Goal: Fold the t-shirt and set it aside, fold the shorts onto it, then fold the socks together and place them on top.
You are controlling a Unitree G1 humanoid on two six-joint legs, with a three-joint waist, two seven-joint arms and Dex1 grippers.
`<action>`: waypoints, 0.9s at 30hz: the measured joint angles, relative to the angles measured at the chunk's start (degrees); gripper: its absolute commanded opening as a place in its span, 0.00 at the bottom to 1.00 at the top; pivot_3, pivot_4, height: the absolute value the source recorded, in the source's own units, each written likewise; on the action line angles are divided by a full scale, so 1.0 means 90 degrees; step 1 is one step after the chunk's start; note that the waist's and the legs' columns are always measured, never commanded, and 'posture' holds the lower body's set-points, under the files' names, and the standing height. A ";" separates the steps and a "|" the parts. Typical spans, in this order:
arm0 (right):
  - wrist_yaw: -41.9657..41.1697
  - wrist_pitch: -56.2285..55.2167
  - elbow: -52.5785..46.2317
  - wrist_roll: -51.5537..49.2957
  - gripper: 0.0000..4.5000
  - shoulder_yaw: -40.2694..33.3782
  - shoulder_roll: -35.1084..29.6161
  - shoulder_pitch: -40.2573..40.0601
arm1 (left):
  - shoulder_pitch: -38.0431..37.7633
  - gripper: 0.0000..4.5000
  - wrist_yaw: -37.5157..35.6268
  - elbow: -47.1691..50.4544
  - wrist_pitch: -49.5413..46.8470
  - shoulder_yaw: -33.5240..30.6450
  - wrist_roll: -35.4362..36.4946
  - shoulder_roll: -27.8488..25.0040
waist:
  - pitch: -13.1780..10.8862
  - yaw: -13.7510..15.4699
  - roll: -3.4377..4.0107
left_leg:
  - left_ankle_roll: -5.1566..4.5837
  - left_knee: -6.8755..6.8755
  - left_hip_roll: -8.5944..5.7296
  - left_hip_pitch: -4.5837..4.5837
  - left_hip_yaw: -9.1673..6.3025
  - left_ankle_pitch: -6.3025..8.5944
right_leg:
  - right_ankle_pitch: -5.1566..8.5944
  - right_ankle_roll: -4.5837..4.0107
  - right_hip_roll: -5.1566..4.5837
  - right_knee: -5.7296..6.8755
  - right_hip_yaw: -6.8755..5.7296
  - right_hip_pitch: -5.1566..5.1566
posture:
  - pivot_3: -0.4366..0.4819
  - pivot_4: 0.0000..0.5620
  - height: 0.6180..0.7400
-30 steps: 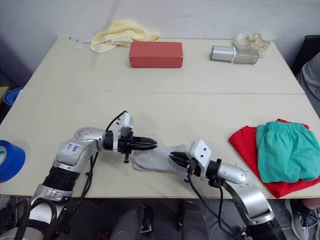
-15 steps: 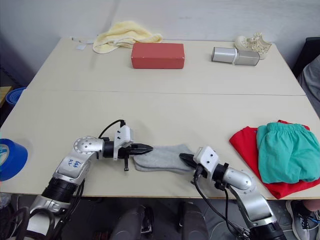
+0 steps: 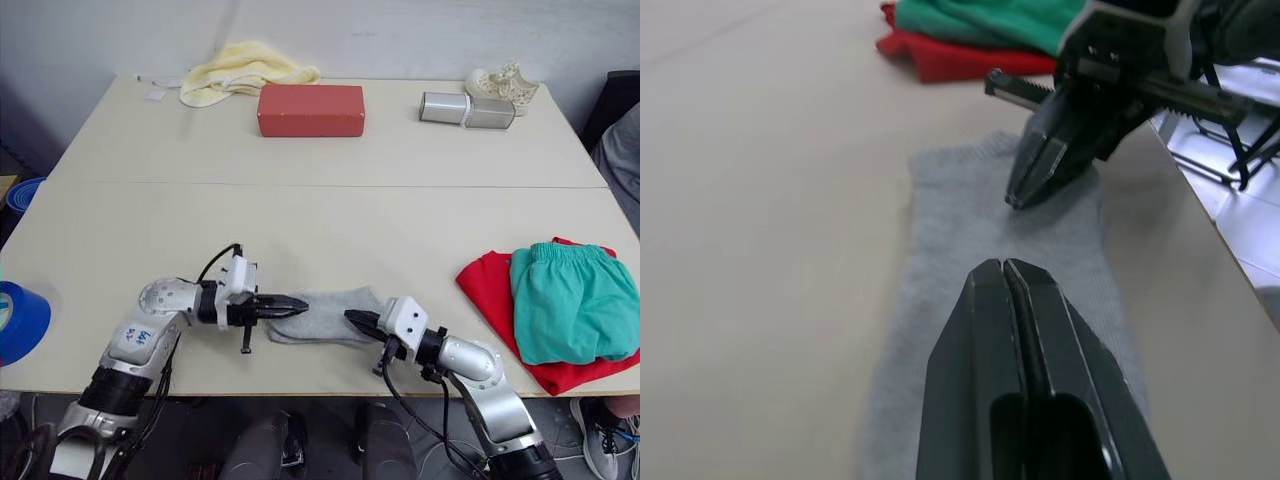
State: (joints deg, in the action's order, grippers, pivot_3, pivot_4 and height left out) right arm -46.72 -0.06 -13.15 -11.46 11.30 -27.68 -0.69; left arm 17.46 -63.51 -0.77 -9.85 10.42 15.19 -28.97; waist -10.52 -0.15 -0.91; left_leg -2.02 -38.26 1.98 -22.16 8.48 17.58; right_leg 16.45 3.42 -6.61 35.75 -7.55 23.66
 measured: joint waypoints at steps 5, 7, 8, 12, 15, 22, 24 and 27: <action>-0.0007 -0.0116 0.0250 0.0084 0.00 -0.0038 -0.0031 -0.0021 | -0.0073 0.01 0.0293 0.0017 0.0012 0.0023 -0.0181 -0.0040 | 0.0000 0.0025 0.0000 | -0.0005 -0.0002 -0.0002 0.0004 -0.0003 -0.0001 | -0.0001 0.0000 -0.0006 -0.0001 0.0001 -0.0007 | 0.48 0.27 1.00; -0.0118 -0.0293 0.0328 0.0047 0.00 -0.0094 -0.0149 -0.0043 | -0.0107 0.01 0.0295 0.0032 0.0062 0.0016 -0.0182 -0.0074 | 0.0000 0.0015 0.0000 | -0.0005 0.0001 -0.0002 0.0007 -0.0003 0.0000 | -0.0001 0.0000 -0.0006 -0.0001 0.0002 -0.0007 | 0.48 0.27 1.00; -0.0167 -0.0317 0.0350 -0.0007 0.00 -0.0139 -0.0157 -0.0038 | -0.0141 0.01 0.0290 0.0040 0.0052 -0.0018 -0.0140 -0.0075 | 0.0000 0.0013 0.0000 | -0.0004 0.0002 0.0000 0.0007 -0.0003 0.0000 | -0.0001 0.0000 -0.0006 0.0000 0.0002 -0.0006 | 0.48 0.27 1.00; -0.0306 -0.0290 0.0398 -0.0236 0.00 -0.0265 -0.0116 0.0130 | -0.0314 0.01 0.0238 0.0292 -0.0629 -0.0374 0.0529 -0.0131 | -0.0002 -0.0023 0.0001 | 0.0001 0.0003 0.0004 0.0004 -0.0003 -0.0004 | 0.0000 -0.0002 -0.0003 0.0007 0.0002 0.0002 | 0.48 0.27 1.00; -0.0372 -0.0264 0.0399 -0.0290 0.00 -0.0251 -0.0040 0.0444 | -0.0315 0.13 0.0171 0.0618 -0.1318 -0.0797 0.1139 -0.0416 | -0.0002 -0.0016 0.0003 | 0.0008 0.0005 0.0005 0.0005 -0.0004 -0.0008 | 0.0003 -0.0006 -0.0002 0.0010 0.0000 0.0003 | 0.48 0.27 1.00; -0.0587 -0.0270 0.0837 -0.0051 0.00 0.0094 0.0031 0.0705 | -0.0486 0.63 0.0456 0.0936 -0.3565 -0.1856 0.2193 -0.1593 | -0.0005 -0.0004 0.0007 | 0.0009 0.0009 0.0000 0.0002 -0.0004 -0.0008 | 0.0004 -0.0006 -0.0002 0.0004 -0.0001 0.0002 | 0.48 0.27 1.00; -0.0654 -0.0333 0.0891 0.0000 0.00 0.0108 0.0025 0.0752 | -0.0478 0.78 0.0800 0.0917 -0.4418 -0.1932 0.2323 -0.1790 | -0.0005 0.0000 0.0006 | 0.0009 0.0008 0.0000 0.0002 -0.0005 -0.0008 | 0.0004 -0.0006 -0.0002 0.0004 0.0000 0.0001 | 0.48 0.27 1.00; -0.0739 -0.0448 0.0979 0.0029 0.00 0.0119 0.0020 0.0789 | -0.0301 1.00 0.1043 0.0795 -0.5720 -0.2014 0.2723 -0.1904 | -0.0005 0.0001 0.0006 | 0.0015 0.0008 0.0000 0.0002 -0.0007 -0.0009 | 0.0004 -0.0006 -0.0001 0.0008 0.0000 0.0003 | 0.48 0.27 1.00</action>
State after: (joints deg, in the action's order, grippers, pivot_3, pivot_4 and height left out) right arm -53.36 -4.09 -4.34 -11.20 12.37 -27.50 6.41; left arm 14.74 -54.12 6.39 -61.33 -7.70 39.69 -46.10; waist -10.57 -0.13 -0.85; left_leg -1.89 -38.19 1.98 -22.14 8.42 17.50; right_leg 16.48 3.37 -6.63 35.82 -7.54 23.69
